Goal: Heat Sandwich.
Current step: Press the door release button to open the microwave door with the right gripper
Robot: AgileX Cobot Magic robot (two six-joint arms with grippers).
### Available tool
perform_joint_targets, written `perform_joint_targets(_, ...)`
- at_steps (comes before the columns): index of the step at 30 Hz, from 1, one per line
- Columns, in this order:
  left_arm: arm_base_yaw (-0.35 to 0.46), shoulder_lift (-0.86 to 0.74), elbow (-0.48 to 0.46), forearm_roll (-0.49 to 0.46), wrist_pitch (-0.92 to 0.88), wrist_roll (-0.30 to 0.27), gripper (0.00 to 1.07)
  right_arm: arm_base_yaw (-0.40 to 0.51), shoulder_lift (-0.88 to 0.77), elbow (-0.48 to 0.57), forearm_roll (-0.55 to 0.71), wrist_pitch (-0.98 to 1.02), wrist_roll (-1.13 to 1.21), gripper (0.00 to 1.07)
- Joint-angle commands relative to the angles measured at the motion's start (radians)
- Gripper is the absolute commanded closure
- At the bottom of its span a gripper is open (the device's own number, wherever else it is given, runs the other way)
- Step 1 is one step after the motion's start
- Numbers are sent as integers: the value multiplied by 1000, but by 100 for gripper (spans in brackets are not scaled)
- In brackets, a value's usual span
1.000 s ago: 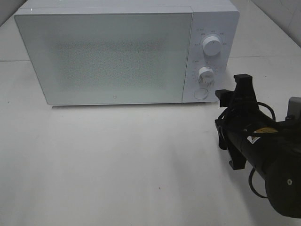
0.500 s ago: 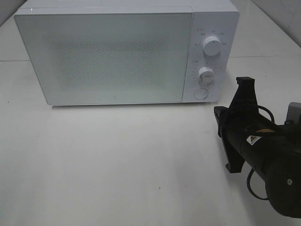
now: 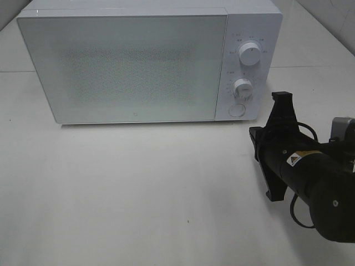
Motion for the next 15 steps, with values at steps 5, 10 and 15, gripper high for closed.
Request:
perform_joint_targets(5, 4, -15, 1, -8, -4, -3, 7, -78, 63, -71, -127, 25, 38, 107)
perform_joint_targets(10, 4, -15, 1, -8, -4, -3, 7, -128, 104, -123, -183, 56, 46, 107)
perform_joint_targets(15, 4, -15, 1, -8, -4, -3, 7, -180, 151, -188, -236, 93, 56, 107)
